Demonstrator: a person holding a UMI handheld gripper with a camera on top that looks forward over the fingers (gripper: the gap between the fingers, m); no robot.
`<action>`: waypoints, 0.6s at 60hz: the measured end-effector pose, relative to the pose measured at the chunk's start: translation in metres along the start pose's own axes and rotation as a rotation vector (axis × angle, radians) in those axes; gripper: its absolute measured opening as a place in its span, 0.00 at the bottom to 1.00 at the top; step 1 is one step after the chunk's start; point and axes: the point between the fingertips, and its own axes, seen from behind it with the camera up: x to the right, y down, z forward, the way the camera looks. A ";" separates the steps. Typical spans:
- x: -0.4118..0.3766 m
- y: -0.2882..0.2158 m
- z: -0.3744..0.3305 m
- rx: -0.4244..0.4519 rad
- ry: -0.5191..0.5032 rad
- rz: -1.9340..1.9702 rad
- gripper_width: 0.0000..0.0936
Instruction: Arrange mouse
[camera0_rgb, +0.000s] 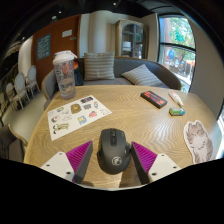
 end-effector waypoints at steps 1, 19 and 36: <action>0.000 -0.003 0.001 0.003 -0.007 -0.004 0.82; -0.001 -0.009 -0.003 0.001 -0.027 -0.048 0.48; 0.171 -0.049 -0.090 0.114 0.189 -0.059 0.47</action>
